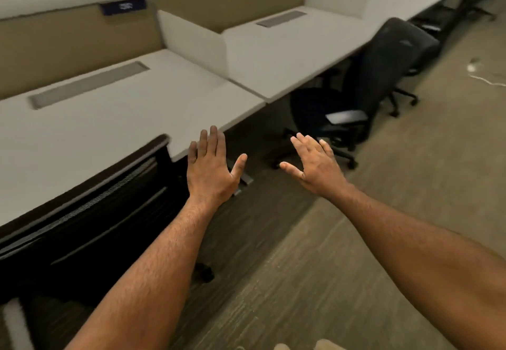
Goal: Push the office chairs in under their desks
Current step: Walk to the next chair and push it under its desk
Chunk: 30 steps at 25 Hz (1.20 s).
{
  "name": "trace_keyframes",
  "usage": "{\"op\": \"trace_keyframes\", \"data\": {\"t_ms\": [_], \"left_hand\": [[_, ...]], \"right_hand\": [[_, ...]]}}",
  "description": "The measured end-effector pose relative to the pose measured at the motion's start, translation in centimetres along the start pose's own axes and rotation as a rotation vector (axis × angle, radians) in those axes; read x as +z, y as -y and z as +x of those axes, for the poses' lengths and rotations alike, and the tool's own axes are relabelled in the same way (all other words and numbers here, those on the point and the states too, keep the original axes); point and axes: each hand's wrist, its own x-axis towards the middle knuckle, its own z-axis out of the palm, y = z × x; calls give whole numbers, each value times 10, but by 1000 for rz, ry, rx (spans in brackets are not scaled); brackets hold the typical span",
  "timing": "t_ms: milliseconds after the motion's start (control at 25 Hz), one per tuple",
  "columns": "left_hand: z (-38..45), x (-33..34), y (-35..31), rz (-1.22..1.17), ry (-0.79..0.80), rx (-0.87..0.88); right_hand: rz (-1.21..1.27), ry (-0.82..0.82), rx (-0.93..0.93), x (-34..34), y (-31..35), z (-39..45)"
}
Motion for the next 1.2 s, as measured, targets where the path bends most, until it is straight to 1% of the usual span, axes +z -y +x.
{"op": "trace_keyframes", "data": {"t_ms": [120,240,400,520,600,720,840,1000,1200], "left_hand": [[12,21,-85,-55,57,160],[16,35,-176,-82,87,319],[11,52,-304,-132,122,440],[4,68,-406,-126,165,555],[3,78,-462,-128,170,615],[-8,93,-556,-146,220,710],[-21,103,-630,-146,246,813],[-28,116,-702,-161,291,921],[-17,142,-781,-175,323,986]], "right_hand": [[-4,-34,201,-15,-77,-51],[-3,-59,363,-31,-149,-103],[-9,-65,510,-52,-254,-171],[5,-82,635,-65,-333,-222],[8,-86,701,-72,-375,-252],[1,-69,822,-86,-439,-311],[-3,-66,921,-102,-488,-359],[15,-96,1027,-110,-530,-401],[31,-97,1083,-105,-587,-417]]}}
